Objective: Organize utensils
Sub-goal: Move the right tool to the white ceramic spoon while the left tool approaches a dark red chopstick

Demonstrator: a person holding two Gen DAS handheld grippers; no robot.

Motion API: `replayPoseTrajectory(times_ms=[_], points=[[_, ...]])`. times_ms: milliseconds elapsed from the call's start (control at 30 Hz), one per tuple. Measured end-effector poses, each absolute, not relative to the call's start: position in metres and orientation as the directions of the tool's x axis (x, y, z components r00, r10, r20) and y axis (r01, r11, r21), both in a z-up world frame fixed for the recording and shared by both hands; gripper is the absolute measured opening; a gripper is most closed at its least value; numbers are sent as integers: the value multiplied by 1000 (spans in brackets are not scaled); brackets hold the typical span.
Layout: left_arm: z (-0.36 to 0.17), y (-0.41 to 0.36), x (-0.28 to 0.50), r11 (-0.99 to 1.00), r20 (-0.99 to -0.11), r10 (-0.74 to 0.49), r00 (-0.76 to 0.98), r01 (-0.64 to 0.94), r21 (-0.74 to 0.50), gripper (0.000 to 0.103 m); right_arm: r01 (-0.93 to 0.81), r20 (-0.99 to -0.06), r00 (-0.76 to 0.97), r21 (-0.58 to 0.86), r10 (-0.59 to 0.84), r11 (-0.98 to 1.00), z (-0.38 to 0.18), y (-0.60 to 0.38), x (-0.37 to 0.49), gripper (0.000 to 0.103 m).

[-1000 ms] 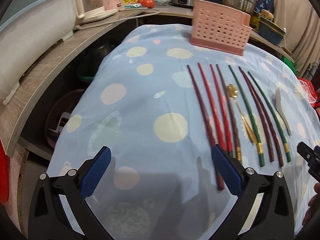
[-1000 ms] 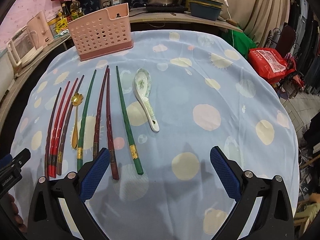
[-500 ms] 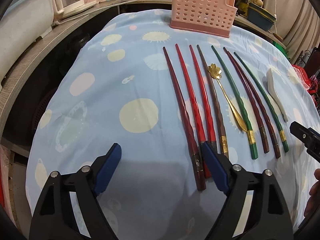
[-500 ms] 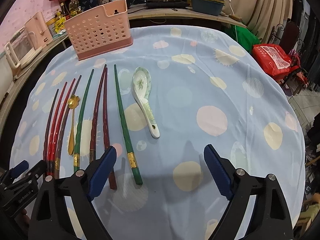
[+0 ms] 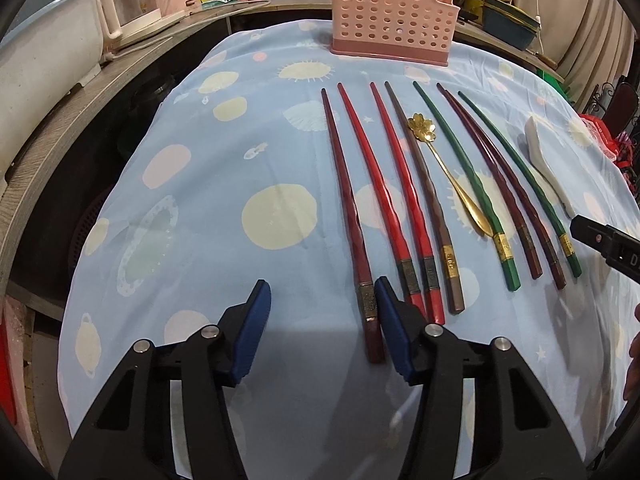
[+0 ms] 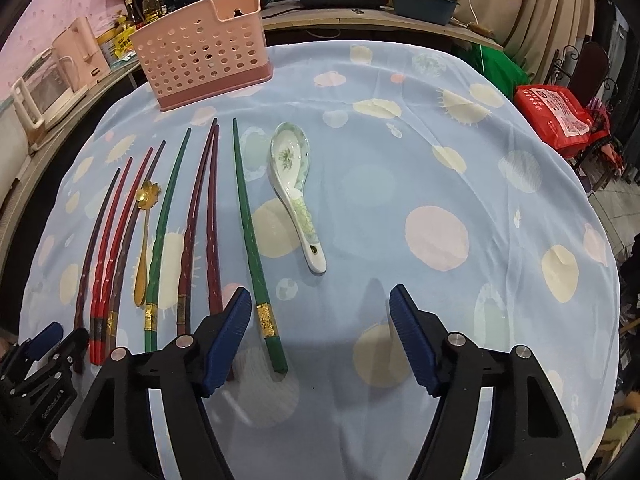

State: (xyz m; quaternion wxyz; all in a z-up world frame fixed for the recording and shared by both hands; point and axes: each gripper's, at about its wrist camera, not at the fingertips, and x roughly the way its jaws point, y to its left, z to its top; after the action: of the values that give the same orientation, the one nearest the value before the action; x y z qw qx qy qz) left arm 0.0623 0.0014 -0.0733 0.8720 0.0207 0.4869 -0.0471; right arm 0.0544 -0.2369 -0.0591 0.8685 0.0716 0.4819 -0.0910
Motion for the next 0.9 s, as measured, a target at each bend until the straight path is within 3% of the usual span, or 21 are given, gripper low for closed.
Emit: replayPoseTrajectory(times_ms=[167,433,767,800,867,900], points=[[-73,3,66,995,-850,-64,523,99,-14,46,208,-844,531,46,-73,977,-60,-241,76,57],[-73,3,67,995,-846,-54,530,95,-5,43,182,-841,538,52,-55,982,-72,-244,106,35],[-74,2,66,996,-842,-48,538,88,-1,43,170,-790,604,2,-103,985,-77,-238,96,37],[-74,2,65,996,-841,-48,538,88,-1,43,169,-791,605,9,-96,986,-77,-239,96,40],[-74,2,66,996,-842,-49,538,88,-2,43,133,-792,609,48,-44,990,-78,-239,96,63],[-74,1,65,996,-841,-47,538,87,0,43,100,-794,608,70,-5,992,-80,-237,96,86]])
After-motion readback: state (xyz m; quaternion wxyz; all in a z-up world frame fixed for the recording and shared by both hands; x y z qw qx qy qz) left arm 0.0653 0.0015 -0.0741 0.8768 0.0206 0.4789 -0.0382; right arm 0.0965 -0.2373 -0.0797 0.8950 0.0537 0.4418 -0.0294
